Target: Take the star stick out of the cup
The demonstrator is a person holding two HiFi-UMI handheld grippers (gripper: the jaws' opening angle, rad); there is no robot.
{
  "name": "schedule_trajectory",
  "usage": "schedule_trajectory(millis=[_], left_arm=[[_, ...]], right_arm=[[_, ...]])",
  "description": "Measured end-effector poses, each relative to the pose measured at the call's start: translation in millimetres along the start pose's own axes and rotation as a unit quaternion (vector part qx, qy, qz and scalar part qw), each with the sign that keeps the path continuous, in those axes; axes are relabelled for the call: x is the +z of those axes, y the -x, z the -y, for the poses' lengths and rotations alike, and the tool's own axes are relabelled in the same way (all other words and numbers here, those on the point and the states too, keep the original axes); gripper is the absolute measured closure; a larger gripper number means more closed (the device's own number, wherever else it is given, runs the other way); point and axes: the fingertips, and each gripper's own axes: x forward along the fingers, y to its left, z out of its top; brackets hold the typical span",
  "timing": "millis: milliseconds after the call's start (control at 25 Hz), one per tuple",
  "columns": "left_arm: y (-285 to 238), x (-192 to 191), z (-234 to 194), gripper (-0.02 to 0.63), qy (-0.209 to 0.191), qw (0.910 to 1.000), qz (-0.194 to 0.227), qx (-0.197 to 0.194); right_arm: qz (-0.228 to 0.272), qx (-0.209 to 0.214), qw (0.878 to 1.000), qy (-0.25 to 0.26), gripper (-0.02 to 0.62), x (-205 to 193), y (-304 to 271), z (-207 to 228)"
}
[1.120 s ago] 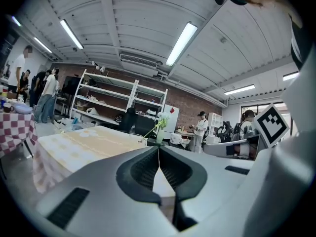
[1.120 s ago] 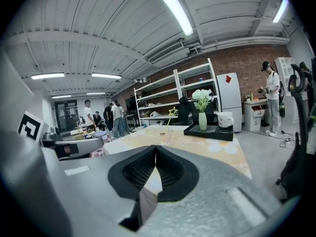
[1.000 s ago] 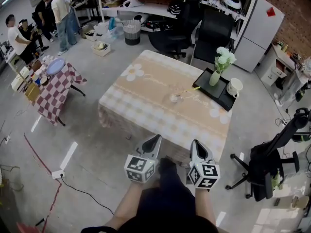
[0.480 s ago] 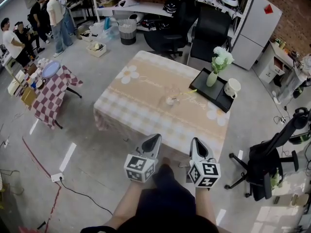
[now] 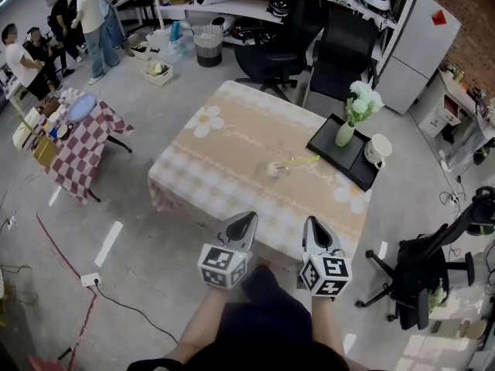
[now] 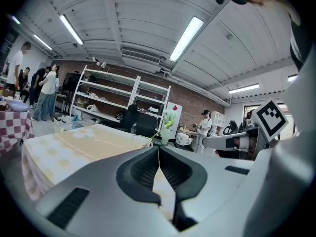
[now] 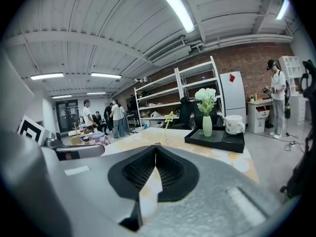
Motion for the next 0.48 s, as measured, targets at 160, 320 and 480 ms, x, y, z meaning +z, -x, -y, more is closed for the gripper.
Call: schedule_trajectory(millis=[160, 320, 480], left_arm=[[-16, 3, -11, 0.595, 0.003, 1.0, -0.002, 0.007], [-38, 2, -18, 0.595, 0.009, 0.9999, -0.007, 0.009], [-60, 0, -19, 0.595, 0.008, 0.9999, -0.014, 0.002]], right_arm=[[-0.003, 0.005, 1.0, -0.001, 0.591, 5, -18, 7], [-0.006, 0.006, 1.0, -0.001, 0.591, 9, -35, 19], [-0.01, 0.0, 1.0, -0.006, 0.591, 11, -50, 34]])
